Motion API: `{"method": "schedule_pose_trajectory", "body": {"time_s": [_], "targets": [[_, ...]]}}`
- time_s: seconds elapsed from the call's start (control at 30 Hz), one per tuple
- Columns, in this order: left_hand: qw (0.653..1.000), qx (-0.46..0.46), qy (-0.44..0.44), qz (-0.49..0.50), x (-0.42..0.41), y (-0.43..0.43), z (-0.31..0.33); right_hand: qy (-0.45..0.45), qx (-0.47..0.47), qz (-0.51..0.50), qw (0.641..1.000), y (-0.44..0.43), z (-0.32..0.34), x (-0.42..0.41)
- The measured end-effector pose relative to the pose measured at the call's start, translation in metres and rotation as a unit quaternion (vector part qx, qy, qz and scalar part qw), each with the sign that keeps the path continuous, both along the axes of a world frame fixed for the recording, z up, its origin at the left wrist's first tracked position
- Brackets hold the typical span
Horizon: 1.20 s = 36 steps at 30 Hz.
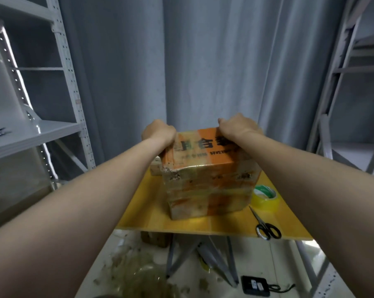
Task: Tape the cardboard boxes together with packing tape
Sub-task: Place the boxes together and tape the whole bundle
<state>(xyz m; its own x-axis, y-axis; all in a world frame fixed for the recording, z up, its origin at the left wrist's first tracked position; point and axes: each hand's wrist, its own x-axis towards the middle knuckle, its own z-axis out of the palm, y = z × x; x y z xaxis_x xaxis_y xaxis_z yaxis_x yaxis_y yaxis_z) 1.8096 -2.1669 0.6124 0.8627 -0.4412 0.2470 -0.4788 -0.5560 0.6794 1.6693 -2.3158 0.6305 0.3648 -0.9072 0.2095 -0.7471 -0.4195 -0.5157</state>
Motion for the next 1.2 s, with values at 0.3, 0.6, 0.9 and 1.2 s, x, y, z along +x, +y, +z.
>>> {"method": "schedule_pose_trajectory", "body": {"time_s": [0.3, 0.6, 0.9, 1.2], "targets": [[0.992, -0.119, 0.018, 0.026, -0.044, 0.023, -0.041, -0.088, 0.051, 0.0, 0.995, 0.021, -0.041, -0.049], [0.984, 0.151, 0.028, -0.084, -0.051, 0.038, -0.094, 0.253, 0.023, 0.044, 0.966, 0.063, -0.078, -0.047], [0.997, 0.031, -0.002, -0.065, 0.002, 0.02, -0.119, 0.154, -0.111, 0.254, 0.948, 0.091, -0.12, 0.021], [0.987, 0.091, 0.039, -0.13, 0.061, -0.047, -0.12, 0.196, -0.11, 0.248, 0.942, 0.054, -0.137, 0.05]]}}
